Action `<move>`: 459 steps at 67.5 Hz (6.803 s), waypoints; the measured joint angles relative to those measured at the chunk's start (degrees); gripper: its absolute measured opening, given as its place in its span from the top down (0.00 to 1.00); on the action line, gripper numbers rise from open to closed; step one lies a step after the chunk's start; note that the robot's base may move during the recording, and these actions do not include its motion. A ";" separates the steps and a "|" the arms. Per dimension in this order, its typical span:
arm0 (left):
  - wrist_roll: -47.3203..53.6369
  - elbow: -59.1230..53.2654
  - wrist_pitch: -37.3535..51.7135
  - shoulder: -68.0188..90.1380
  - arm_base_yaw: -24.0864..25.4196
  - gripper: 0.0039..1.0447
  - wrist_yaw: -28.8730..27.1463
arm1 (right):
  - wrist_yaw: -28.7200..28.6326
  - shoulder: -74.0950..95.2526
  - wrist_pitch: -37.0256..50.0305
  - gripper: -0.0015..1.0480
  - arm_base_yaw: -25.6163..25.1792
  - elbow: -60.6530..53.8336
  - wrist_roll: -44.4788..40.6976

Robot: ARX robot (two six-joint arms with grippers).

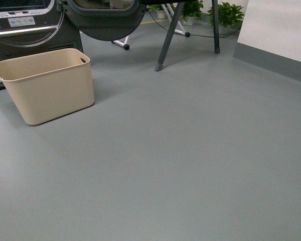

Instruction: Move hamper under clothes hanger

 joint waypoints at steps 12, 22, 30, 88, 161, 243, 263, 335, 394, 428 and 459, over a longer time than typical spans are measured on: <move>-0.02 0.00 0.00 0.02 0.00 0.06 0.00 | 0.00 0.00 0.00 0.08 0.00 0.00 0.00; 0.00 0.00 0.00 0.02 0.00 0.06 0.00 | 0.00 0.00 0.00 0.08 0.00 0.00 0.00; 0.00 0.00 0.00 0.02 0.00 0.06 0.00 | 0.00 0.00 0.00 0.08 0.00 0.00 0.00; -0.02 0.00 0.00 0.00 0.00 0.06 0.00 | 0.00 0.00 0.00 0.08 0.00 0.00 0.00; -0.02 0.00 -0.02 0.09 0.00 0.06 0.00 | 0.00 0.04 -0.04 0.08 0.02 0.00 0.02; -0.02 0.00 -0.04 0.13 0.00 0.06 -0.02 | -0.02 0.04 -0.07 0.08 0.02 0.00 0.00; 0.00 0.00 -0.02 0.09 0.00 0.06 0.13 | 0.17 0.00 -0.04 0.08 0.02 0.02 0.02; -0.02 0.00 -0.02 0.00 0.04 0.06 0.00 | 0.00 0.00 -0.07 0.08 0.09 0.00 0.00; 1.64 43.47 18.36 97.24 8.76 0.06 6.99 | -8.15 104.78 11.21 0.08 5.95 51.49 9.84; 4.55 60.35 18.03 121.57 5.33 0.06 5.57 | -1.92 127.71 2.05 0.08 8.79 73.55 8.33; 4.50 66.12 19.58 131.99 4.15 0.06 7.52 | 2.10 137.94 -0.76 0.08 9.73 81.11 8.85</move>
